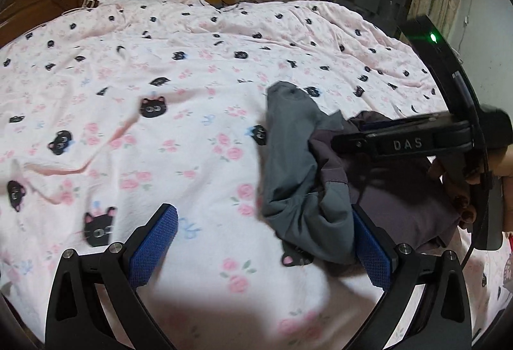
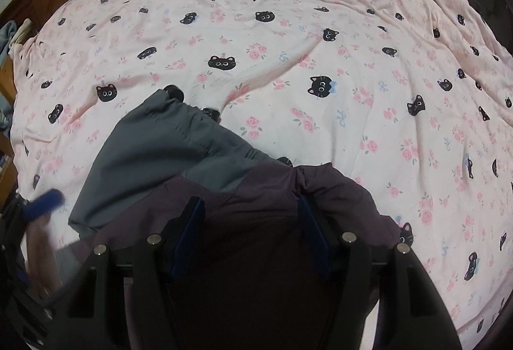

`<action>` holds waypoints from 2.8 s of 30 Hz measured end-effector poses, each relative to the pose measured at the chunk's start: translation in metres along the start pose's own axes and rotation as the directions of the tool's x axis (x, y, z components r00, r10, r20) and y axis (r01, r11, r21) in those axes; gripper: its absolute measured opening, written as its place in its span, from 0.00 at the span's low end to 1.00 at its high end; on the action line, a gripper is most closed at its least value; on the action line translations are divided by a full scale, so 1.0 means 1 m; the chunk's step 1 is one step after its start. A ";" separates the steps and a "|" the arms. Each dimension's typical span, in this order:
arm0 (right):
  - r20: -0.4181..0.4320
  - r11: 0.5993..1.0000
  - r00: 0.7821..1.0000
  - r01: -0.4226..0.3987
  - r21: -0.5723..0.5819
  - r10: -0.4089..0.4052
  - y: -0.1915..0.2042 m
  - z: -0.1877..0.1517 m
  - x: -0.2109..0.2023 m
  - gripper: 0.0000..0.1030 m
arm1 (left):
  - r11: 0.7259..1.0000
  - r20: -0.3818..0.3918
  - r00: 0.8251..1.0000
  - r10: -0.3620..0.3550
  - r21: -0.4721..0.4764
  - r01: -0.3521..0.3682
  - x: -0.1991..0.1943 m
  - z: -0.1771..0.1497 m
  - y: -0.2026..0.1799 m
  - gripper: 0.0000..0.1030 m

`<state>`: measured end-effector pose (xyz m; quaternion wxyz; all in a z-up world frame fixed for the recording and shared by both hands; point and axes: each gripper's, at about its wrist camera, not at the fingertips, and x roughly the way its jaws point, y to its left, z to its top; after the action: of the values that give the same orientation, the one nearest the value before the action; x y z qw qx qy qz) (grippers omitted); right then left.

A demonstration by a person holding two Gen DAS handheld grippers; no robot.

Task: Fold clothes

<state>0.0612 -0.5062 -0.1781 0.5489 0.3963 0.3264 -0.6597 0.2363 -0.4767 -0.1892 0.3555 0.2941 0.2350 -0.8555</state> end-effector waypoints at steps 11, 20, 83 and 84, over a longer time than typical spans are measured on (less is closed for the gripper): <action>0.017 1.000 1.000 0.003 -0.006 -0.003 -0.001 -0.005 0.000 0.61 | 0.993 0.185 0.977 -0.102 -0.043 0.112 -0.050 0.009 0.004 1.00; 0.049 1.000 0.999 -0.019 0.004 0.018 -0.006 -0.011 -0.003 0.61 | 0.996 -0.060 0.998 -0.029 0.080 0.034 0.006 0.053 0.024 1.00; 0.275 0.738 0.900 -0.435 0.515 0.339 -0.083 -0.133 -0.068 0.78 | 0.982 -0.170 0.970 -0.173 0.052 0.184 0.034 0.018 -0.021 1.00; 0.272 0.730 0.893 -0.449 0.515 0.358 -0.080 -0.133 -0.063 0.78 | 0.982 -0.168 0.972 -0.165 0.062 0.177 0.034 0.017 -0.022 1.00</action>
<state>0.0097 -0.3467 -0.1858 0.5601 0.5501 -0.0215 -0.6191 0.1946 -0.4885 -0.1958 0.2486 0.3545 0.2546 -0.8647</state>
